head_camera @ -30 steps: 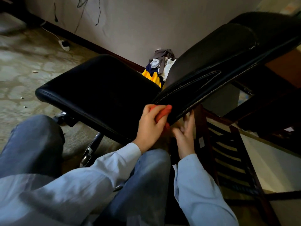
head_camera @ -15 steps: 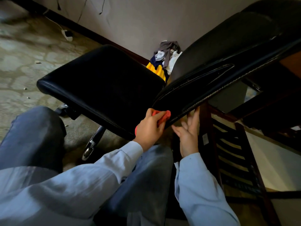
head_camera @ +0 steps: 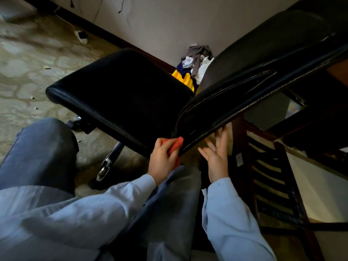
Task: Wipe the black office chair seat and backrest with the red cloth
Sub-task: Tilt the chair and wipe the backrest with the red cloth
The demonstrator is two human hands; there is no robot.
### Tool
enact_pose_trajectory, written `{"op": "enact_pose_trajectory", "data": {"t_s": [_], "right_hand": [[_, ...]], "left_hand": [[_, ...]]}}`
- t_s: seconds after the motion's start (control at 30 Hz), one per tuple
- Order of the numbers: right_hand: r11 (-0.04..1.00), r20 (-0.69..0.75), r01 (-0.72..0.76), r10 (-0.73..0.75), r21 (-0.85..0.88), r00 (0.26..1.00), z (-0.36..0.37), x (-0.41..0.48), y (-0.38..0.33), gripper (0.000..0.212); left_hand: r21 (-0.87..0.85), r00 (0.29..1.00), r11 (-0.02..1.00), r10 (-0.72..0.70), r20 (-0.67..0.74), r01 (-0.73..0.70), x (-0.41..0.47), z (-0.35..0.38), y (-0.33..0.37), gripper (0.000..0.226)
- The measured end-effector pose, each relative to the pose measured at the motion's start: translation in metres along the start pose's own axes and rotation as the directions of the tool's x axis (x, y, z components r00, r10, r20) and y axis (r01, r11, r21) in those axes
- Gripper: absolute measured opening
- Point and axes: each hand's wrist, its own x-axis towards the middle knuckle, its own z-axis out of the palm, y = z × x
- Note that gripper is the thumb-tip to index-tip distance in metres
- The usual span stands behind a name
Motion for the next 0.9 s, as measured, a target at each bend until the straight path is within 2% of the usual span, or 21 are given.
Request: {"op": "enact_pose_trajectory", "data": {"t_s": [0.07, 0.13, 0.27, 0.43, 0.57, 0.67, 0.73, 0.83, 0.9], "right_hand": [[0.999, 0.005, -0.03, 0.03, -0.017, 1.0, 0.002, -0.001, 0.008, 0.084], [0.999, 0.01, -0.051, 0.051, -0.011, 0.999, 0.004, 0.0, 0.014, 0.086], [0.998, 0.038, -0.053, 0.052, 0.027, 0.998, 0.003, 0.001, 0.018, 0.087], [0.998, 0.027, -0.063, 0.062, 0.031, 0.998, 0.003, 0.003, 0.02, 0.087], [0.996, 0.018, -0.076, 0.075, 0.046, 0.997, 0.002, 0.006, 0.017, 0.091], [0.994, -0.007, -0.084, 0.084, 0.063, 0.996, 0.002, 0.007, 0.011, 0.089], [0.994, -0.016, -0.084, 0.085, 0.073, 0.996, 0.003, 0.007, 0.006, 0.087], [0.993, -0.022, -0.079, 0.081, 0.085, 0.996, 0.004, 0.005, 0.002, 0.086], [0.995, -0.034, -0.085, 0.087, 0.052, 0.996, 0.005, 0.004, 0.009, 0.087]], "left_hand": [[-0.082, 0.996, 0.993, 0.08, -0.034, -0.082, 0.008, 0.0, 0.024, 0.031], [-0.083, 0.992, 0.988, 0.127, -0.02, -0.128, 0.016, 0.001, 0.045, 0.031], [0.038, 0.992, 0.993, 0.11, 0.059, -0.112, 0.027, -0.001, 0.057, 0.029], [0.265, 0.984, 0.949, 0.148, 0.101, -0.17, 0.036, -0.002, 0.062, 0.025], [0.345, 0.977, 0.917, 0.16, 0.142, -0.2, 0.039, 0.0, 0.064, 0.025], [0.399, 0.977, 0.904, 0.08, 0.198, -0.155, 0.042, 0.005, 0.052, 0.029], [0.448, 0.972, 0.89, -0.029, 0.233, -0.081, 0.041, 0.008, 0.03, 0.032], [0.487, 0.918, 0.872, -0.237, 0.317, 0.057, 0.035, 0.009, -0.017, 0.032], [0.455, 0.885, 0.881, -0.308, 0.35, 0.127, 0.024, 0.009, -0.043, 0.028]]}}
